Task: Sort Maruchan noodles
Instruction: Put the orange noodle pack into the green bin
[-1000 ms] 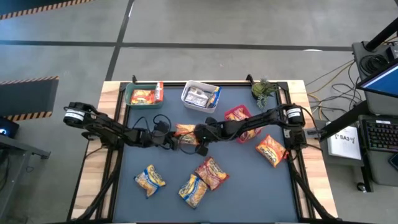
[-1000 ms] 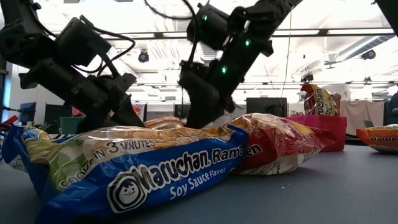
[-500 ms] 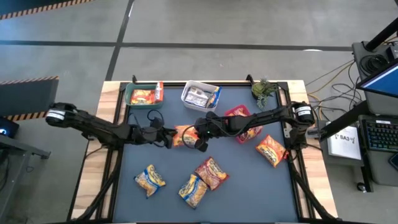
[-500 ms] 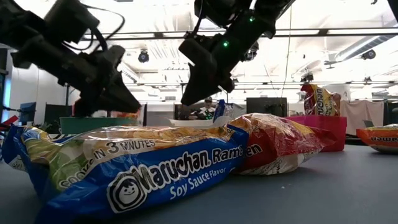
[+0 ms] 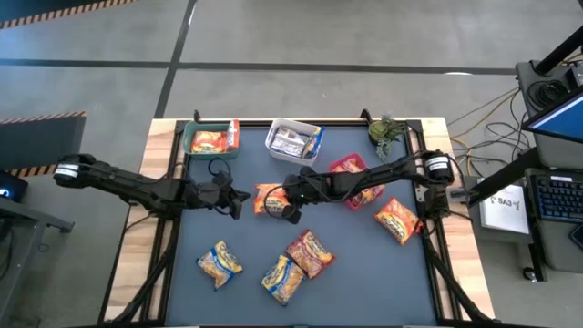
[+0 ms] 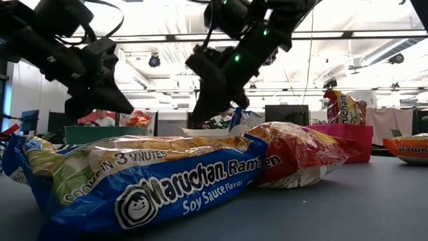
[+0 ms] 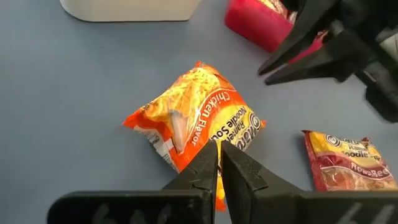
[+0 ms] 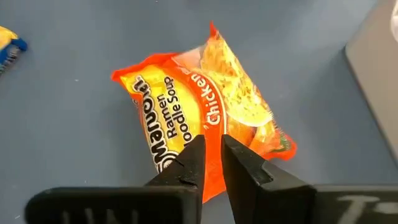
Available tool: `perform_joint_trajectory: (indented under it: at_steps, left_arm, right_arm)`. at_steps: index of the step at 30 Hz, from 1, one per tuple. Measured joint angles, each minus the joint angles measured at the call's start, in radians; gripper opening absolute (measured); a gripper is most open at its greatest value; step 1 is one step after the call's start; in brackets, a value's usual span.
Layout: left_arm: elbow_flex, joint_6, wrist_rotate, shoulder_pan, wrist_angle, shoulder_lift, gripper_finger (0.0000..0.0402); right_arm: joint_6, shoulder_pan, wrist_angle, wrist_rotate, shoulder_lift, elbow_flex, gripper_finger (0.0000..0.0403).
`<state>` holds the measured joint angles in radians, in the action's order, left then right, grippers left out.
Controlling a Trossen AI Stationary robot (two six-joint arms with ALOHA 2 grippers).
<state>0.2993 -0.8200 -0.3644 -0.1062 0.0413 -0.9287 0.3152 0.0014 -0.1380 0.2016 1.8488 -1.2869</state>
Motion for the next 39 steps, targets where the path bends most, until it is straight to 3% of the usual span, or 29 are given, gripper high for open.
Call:
perform_joint_trajectory:
  at_steps: [4, 13, 17, 29, 34, 39]
  left_arm:
    - [0.000, 0.000, -0.013, 0.000, 0.004, -0.019, 0.0003]
    - [0.000, -0.105, -0.016, 0.002, 0.022, -0.090, 0.0016]
    - [-0.001, -0.135, -0.011, 0.002, 0.059, -0.121, 0.0056]
    - [-0.001, -0.174, -0.011, 0.040, 0.143, -0.174, 0.0237]
    - [-0.001, -0.184, -0.011, 0.063, 0.193, -0.237, 0.0268]
    - [0.000, -0.175, 0.012, 0.086, 0.326, -0.325, 0.0272]
  right_arm:
    - [0.008, -0.002, 0.015, -0.006, 0.052, 0.000, 0.0012]
    - [0.085, -0.014, 0.052, -0.038, 0.154, -0.003, 0.0009]
    - [0.089, -0.015, 0.055, -0.039, 0.169, -0.004, 0.0009]
    - [0.086, -0.015, 0.047, -0.042, 0.170, -0.002, 0.0009]
    - [0.086, -0.015, 0.047, -0.043, 0.171, -0.002, 0.0009]
    - [0.083, -0.015, 0.047, -0.044, 0.171, -0.002, 0.0009]
